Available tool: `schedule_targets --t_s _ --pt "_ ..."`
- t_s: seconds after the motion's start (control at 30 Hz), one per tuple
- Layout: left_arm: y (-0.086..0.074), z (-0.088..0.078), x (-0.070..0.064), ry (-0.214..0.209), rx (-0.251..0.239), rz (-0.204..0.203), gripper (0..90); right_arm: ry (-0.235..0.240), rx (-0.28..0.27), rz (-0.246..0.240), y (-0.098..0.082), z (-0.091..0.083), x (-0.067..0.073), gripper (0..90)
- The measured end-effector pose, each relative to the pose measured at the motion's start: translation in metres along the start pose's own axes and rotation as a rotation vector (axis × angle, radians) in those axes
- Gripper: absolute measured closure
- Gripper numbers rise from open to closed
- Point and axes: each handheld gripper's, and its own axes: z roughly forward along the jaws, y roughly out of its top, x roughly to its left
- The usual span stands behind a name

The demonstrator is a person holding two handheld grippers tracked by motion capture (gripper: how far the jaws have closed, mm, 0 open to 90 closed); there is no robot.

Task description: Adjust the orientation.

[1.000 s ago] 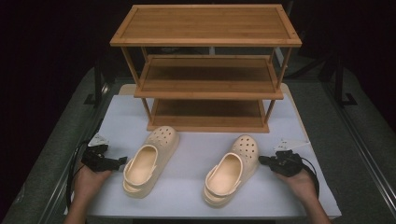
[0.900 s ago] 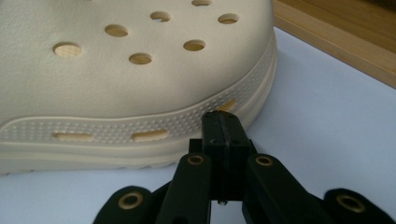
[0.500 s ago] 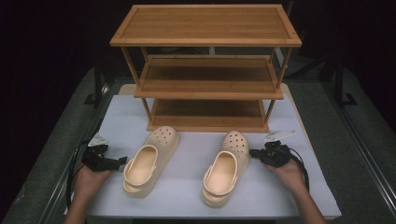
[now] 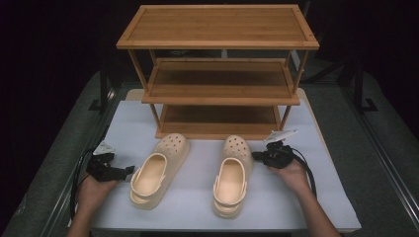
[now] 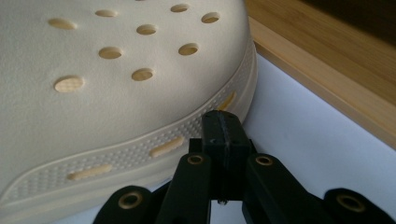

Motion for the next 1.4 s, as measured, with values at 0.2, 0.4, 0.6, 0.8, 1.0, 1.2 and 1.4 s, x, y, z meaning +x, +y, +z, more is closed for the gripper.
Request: schedule_targets --t_s 0.2,0.4,0.6,0.8,1.0,1.2,1.4 --pt "0.000 0.000 0.000 0.000 0.000 -0.001 0.0 0.012 0.009 -0.025 0.014 0.011 0.003 89.9" --pt "0.000 0.000 0.000 0.000 -0.001 -0.001 0.0 0.027 0.004 -0.041 0.027 0.024 0.007 89.9" --pt "0.000 0.000 0.000 0.000 -0.001 -0.001 0.0 0.048 0.001 -0.050 0.040 0.036 0.014 89.9" --pt "0.000 0.000 0.000 0.000 -0.001 -0.002 0.0 0.067 0.001 -0.060 0.051 0.047 0.019 89.9" --pt "0.000 0.000 0.000 0.000 -0.001 -0.001 0.0 0.079 0.008 -0.081 0.061 0.057 0.026 89.9" --pt "0.000 0.000 0.000 -0.001 -0.001 -0.001 0.0 0.086 0.016 -0.094 0.068 0.063 0.031 89.9" --pt "0.000 0.000 0.000 0.000 -0.001 -0.001 0.0 0.087 0.014 -0.096 0.070 0.064 0.033 89.9"
